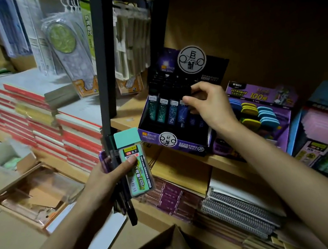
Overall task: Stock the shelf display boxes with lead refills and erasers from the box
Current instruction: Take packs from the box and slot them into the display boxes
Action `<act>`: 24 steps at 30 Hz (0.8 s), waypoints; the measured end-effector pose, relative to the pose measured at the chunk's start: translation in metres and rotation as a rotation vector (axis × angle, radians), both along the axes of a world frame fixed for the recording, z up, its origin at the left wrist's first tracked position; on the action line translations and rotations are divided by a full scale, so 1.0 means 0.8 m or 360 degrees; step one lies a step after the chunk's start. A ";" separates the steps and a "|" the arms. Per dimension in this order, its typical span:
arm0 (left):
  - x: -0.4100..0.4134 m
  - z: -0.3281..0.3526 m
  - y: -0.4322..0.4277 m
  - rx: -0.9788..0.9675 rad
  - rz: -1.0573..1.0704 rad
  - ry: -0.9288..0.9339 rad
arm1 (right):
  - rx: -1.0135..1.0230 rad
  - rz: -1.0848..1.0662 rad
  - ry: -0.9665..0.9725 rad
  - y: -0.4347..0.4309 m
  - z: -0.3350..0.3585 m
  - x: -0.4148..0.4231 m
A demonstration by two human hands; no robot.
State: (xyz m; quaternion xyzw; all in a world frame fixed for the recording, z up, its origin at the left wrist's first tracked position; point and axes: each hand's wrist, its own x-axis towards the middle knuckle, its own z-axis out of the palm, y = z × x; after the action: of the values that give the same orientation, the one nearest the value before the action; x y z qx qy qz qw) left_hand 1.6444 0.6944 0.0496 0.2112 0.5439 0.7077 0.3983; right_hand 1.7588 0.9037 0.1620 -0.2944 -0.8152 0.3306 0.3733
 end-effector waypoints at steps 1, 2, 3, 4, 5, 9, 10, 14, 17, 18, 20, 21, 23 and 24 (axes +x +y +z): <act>0.000 0.000 0.000 0.0003 0.0006 -0.0012 | -0.0072 -0.0002 0.0030 0.001 -0.004 0.000; 0.001 0.000 0.000 0.0007 0.0012 -0.0021 | -0.0144 -0.0008 0.0061 0.001 -0.008 0.000; 0.002 0.001 0.000 0.0011 0.0016 -0.0024 | -0.0187 -0.0029 0.0080 0.001 -0.012 0.000; 0.003 0.001 0.000 0.0013 0.0015 -0.0020 | -0.0188 -0.0063 0.0076 0.001 -0.015 0.000; 0.004 0.002 0.001 0.0015 0.0010 -0.0012 | -0.0150 -0.0106 0.0046 0.003 -0.016 0.000; 0.009 0.007 0.002 0.0010 -0.0012 0.0022 | 0.0041 -0.0242 -0.0221 0.007 -0.003 -0.007; 0.011 0.009 0.002 0.0008 -0.0018 0.0027 | 0.0050 -0.0247 -0.0292 0.008 0.002 -0.009; 0.018 0.014 0.001 -0.0010 -0.0059 0.0043 | 0.0141 -0.0239 -0.0716 0.001 0.013 -0.002; 0.025 0.019 0.001 0.0008 -0.0106 0.0052 | 0.0143 -0.0030 -0.0742 -0.026 0.004 0.017; 0.028 0.020 0.002 0.0013 -0.0116 0.0044 | -0.0003 0.0129 -0.0649 -0.042 -0.003 0.024; 0.035 0.022 0.006 0.0006 -0.0159 0.0040 | -0.0348 0.0361 -0.0443 -0.070 -0.023 0.035; 0.040 0.023 0.009 -0.0001 -0.0203 0.0050 | -0.0422 0.0396 -0.0373 -0.080 -0.032 0.039; 0.052 0.026 0.015 -0.0004 -0.0316 0.0075 | -0.0484 0.0375 -0.0280 -0.089 -0.045 0.046; 0.058 0.027 0.018 0.0000 -0.0366 0.0079 | -0.0512 0.0351 -0.0254 -0.088 -0.047 0.050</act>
State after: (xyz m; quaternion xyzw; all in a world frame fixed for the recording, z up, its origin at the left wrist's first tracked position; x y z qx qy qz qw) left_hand 1.6909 0.7087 0.0712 0.2896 0.5258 0.6519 0.4634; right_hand 1.7985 0.8330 0.1248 -0.2846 -0.8063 0.4709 0.2172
